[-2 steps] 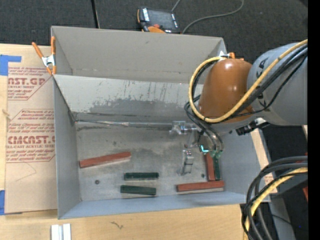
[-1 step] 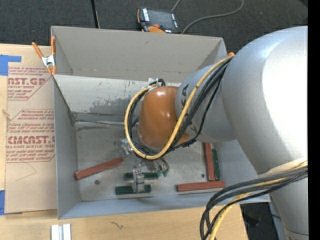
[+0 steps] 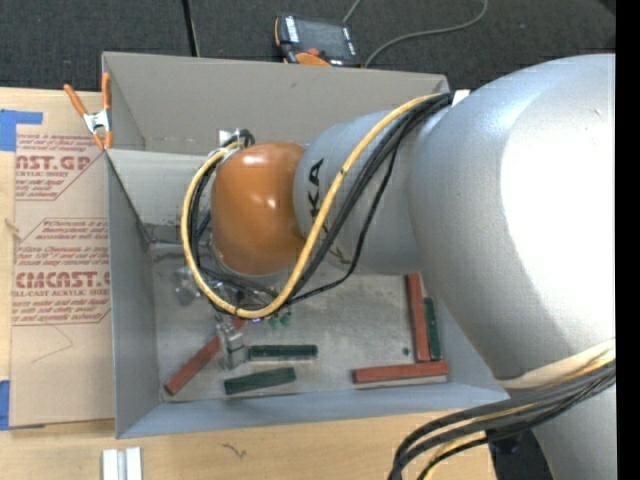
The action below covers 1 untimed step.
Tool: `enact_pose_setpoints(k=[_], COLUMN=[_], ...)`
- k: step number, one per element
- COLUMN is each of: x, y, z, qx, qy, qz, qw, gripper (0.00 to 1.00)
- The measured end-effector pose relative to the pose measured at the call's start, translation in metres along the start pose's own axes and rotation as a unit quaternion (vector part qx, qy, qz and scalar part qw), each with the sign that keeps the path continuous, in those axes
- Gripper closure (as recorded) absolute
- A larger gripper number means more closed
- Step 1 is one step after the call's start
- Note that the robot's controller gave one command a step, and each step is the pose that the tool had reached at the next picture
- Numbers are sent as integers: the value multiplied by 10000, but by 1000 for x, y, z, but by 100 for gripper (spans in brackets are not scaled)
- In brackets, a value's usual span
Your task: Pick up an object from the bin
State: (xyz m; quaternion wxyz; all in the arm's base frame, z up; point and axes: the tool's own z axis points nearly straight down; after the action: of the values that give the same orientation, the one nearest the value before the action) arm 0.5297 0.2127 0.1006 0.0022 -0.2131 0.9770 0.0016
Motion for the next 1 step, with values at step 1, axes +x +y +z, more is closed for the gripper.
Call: enact_pose_setpoints(k=[1], x=[5], y=[38], z=[1], qx=[-4], qy=[15], qz=[-2145], qw=[9767], gripper=[0])
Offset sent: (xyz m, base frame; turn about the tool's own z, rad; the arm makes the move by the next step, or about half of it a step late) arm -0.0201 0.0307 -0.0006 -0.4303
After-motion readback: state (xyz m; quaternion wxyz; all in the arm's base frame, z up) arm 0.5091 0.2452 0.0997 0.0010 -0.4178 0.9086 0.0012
